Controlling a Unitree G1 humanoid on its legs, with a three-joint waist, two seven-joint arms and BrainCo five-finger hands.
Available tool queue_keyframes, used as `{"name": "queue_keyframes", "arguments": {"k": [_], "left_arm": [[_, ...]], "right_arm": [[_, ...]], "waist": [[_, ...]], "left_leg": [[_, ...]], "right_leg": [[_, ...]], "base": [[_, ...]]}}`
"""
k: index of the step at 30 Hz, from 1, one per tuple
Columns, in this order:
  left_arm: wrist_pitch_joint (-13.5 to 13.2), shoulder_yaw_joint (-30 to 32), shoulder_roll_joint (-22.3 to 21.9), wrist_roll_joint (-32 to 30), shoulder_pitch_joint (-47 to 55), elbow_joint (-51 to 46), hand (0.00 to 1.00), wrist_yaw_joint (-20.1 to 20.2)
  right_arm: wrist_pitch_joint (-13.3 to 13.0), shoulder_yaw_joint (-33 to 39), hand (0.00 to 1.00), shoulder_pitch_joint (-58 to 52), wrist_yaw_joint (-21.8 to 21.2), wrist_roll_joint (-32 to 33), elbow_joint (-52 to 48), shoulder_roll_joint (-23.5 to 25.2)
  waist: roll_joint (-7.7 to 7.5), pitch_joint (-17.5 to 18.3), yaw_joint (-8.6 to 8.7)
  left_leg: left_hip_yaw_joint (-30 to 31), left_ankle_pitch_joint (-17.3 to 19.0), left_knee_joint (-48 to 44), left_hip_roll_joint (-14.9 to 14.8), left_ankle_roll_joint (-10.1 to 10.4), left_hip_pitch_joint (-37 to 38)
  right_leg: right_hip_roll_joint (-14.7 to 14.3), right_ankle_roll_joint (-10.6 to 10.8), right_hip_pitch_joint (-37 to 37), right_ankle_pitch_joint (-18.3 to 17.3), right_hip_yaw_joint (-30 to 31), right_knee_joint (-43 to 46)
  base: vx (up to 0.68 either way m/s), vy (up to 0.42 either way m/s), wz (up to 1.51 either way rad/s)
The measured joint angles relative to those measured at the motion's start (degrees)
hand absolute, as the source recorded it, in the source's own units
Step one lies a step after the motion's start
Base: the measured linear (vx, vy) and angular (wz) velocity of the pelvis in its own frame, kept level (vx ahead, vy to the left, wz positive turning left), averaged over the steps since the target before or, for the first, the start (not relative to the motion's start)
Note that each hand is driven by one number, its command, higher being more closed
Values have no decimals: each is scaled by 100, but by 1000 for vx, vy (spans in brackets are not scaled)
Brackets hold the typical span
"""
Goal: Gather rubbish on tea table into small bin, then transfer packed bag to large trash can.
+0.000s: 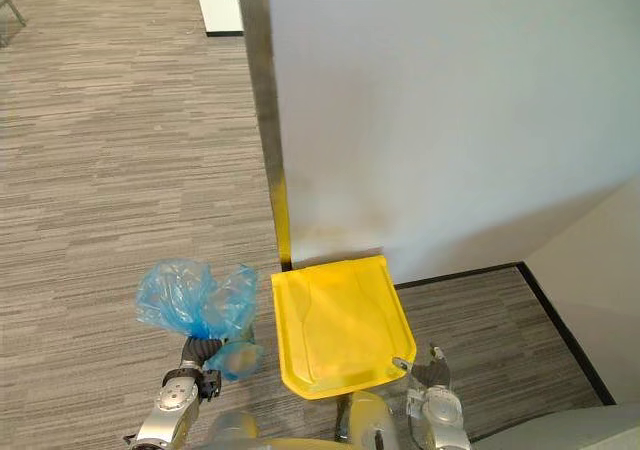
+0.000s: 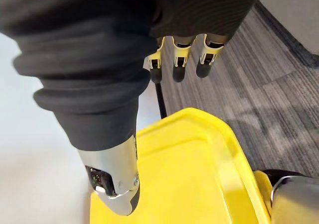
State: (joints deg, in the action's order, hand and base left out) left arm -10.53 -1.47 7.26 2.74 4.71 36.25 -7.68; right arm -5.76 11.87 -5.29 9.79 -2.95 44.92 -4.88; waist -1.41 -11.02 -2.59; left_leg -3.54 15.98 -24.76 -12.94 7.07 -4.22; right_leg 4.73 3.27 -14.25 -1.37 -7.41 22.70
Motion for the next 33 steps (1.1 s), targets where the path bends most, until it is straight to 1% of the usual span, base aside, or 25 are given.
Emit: {"name": "queue_keyframes", "arguments": {"k": [1, 2, 3, 4, 5, 6, 7, 8, 9, 10, 11, 12, 13, 14, 15, 17, 18, 19, 21, 24, 25, 26, 27, 29, 33], "left_arm": [[-5, -9, -18, -1, 7, 7, 100, 3], [3, 10, 30, 0, 36, 8, 100, -15], [7, 10, 47, 1, 56, 6, 100, -11], [12, 25, 71, 2, 113, -18, 100, -12], [15, 59, 83, 6, 179, -41, 100, -6], [24, 63, 78, 6, 194, -47, 100, -5], [41, 99, 27, 5, 216, -163, 100, -7], [75, 202, -88, 6, 222, -199, 100, -8], [75, 203, -186, 11, 239, -209, 100, -5], [50, 196, -368, 14, 298, -291, 100, -2], [46, 187, -423, 35, 267, -279, 100, -5], [48, 160, -438, 73, 275, -263, 100, -4], [41, 111, -433, 134, 342, -247, 100, 4], [41, 108, -419, 140, 385, -185, 100, 4], [42, 109, -416, 141, 370, -173, 100, 7], [37, 103, -410, 140, 357, -168, 100, 11], [20, 102, -414, 142, 342, -155, 100, 11], [11, 105, -409, 142, 322, -130, 100, 9], [9, 101, -369, 159, 266, -49, 100, 6], [11, 79, -223, 157, 184, 62, 100, 3], [11, 78, -202, 157, 183, 64, 100, 2], [8, 64, -146, 156, 182, 102, 100, 2], [9, 42, -101, 153, 186, 170, 100, 1], [11, 34, -66, 131, 192, 294, 100, 0], [12, 35, -17, 111, 203, 426, 100, -3]], "right_arm": [[6, -45, 0, -18, -2, 0, -6, 12], [16, -122, 0, -102, -9, 0, -50, 15], [7, -120, 0, -177, -8, 0, -97, 21], [2, -117, 0, -243, -7, 0, -116, 16], [-16, -126, 0, -304, -11, 1, -151, 21], [-34, -120, 0, -322, -11, 2, -172, 17], [-33, -114, 0, -332, -9, 4, -251, -16], [-32, -108, 0, -253, -2, 5, -316, -54], [-36, -109, 0, -246, 7, 9, -350, -61], [-79, -119, 0, -164, 13, 11, -387, -211], [-76, -130, 0, 17, 9, 12, -306, -228], [-69, -128, 0, 43, 14, 13, -293, -226], [-63, -127, 0, -3, 17, 12, -249, -234], [-62, -121, 0, -23, 26, 13, -182, -243], [-63, -105, 0, 9, 36, 14, -97, -245], [-61, -105, 0, 31, 57, 13, -33, -255], [-60, -105, 0, 12, 58, 14, -11, -260], [-60, -102, 0, 6, 58, 14, -7, -256], [-64, -104, 0, 35, 50, 17, 44, -219], [-66, -84, 0, 14, 50, 25, 148, -172], [-66, -70, 0, 4, 50, 26, 148, -173], [-66, -67, 0, -27, 49, 25, 158, -171], [-66, -68, 0, -22, 47, 25, 173, -166], [-62, -68, 0, -26, 47, 24, 215, -165], [-49, -70, 0, -52, 46, 21, 382, -151]], "waist": [[-24, -3, 4], [-123, -8, 20], [-169, 0, 16], [-257, 47, -18], [-336, 95, -69], [-366, 116, -111], [-469, 154, -153], [-294, 156, -167], [-241, 188, -192], [-21, 255, -293], [76, 133, -278], [115, 110, -229], [175, 118, -159], [154, 126, -128], [141, 124, -129], [81, 103, -94], [84, 103, -74], [133, 127, -72], [171, 126, 34], [37, 151, 45], [-10, 180, 57], [28, 177, 85], [-3, 211, 159], [29, 217, 188], [34, 226, 181]], "left_leg": [[-26, -111, 20, -17, -23, -115], [-23, -251, 64, -12, -28, -201], [-20, -330, 93, -6, -23, -242], [41, -495, 126, 12, 2, -379], [50, -668, 241, 59, 40, -463], [61, -769, 307, 85, 78, -517], [84, -1010, 409, 99, 143, -658], [171, -1157, 560, 43, 140, -835], [145, -1163, 625, 55, 138, -944], [-34, -1341, 803, 157, -43, -1019], [10, -1634, 985, 104, -63, -1058], [33, -1733, 1119, 88, -73, -1036], [106, -1826, 1459, 58, 37, -939], [85, -1804, 1598, 30, 62, -942], [-81, -1800, 1210, 31, 49, -1039], [-277, -1621, 522, 204, -122, -1060], [-420, -1331, 311, 212, -200, -932], [-479, -1210, 332, 203, -216, -820], [-505, -1056, 1093, 294, -193, -466], [-554, -1151, 1490, 618, -273, -294], [-574, -1152, 1511, 661, -275, -275], [-610, -1151, 1600, 758, -276, -239], [-622, -1151, 1689, 833, -276, -215], [-633, -1151, 1791, 919, -276, -201], [-666, -1152, 1745, 913, -279, -183]], "right_leg": [[5, 3, -144, -153, 57, 422], [37, -32, -253, -538, 123, 1343], [61, 16, -222, -707, 144, 1742], [138, 169, -111, -1067, 171, 2513], [244, 339, 2, -1256, 268, 2971], [320, 413, 86, -1340, 329, 3071], [276, 507, 123, -1605, 388, 2778], [79, 491, 106, -1639, 313, 2248], [-11, 420, 143, -1674, 312, 1798], [-215, 75, 354, -1821, 393, 802], [-310, -165, 283, -1619, 404, 637], [-347, -218, 280, -1562, 365, 594], [-375, -290, 300, -1451, 246, 484], [-363, -361, 305, -1279, 137, 236], [-301, -420, 309, -1023, 126, -62], [-146, -335, 358, -717, 116, -393], [-102, -264, 400, -522, 101, -631], [-87, -225, 413, -441, 99, -722], [-67, -6, 489, -173, 68, -1080], [130, 167, 749, 167, 120, -1622], [166, 200, 791, 204, 129, -1682], [248, 234, 808, 237, 165, -1768], [280, 238, 816, 238, 263, -1830], [333, 240, 804, 239, 324, -1908], [308, 240, 855, 239, 400, -2001]], "base": [[-296, 1, 25], [-238, -42, 29], [-251, -77, 40], [-293, -137, 27], [-241, -159, 20], [-244, -227, 6], [-231, -235, 10], [-224, -198, 3], [-153, -89, -28], [-120, -27, -45], [-209, -53, -30], [-278, -76, 13], [-279, -67, 34], [-265, 3, 25], [-193, 48, 10], [-133, 81, 12], [-90, 89, 18], [-113, 126, 17], [-183, 238, 16], [-126, 188, 8], [-102, 153, 1], [-85, 147, 4], [-93, 170, 5], [-30, 93, 0], [34, 43, -8]]}}
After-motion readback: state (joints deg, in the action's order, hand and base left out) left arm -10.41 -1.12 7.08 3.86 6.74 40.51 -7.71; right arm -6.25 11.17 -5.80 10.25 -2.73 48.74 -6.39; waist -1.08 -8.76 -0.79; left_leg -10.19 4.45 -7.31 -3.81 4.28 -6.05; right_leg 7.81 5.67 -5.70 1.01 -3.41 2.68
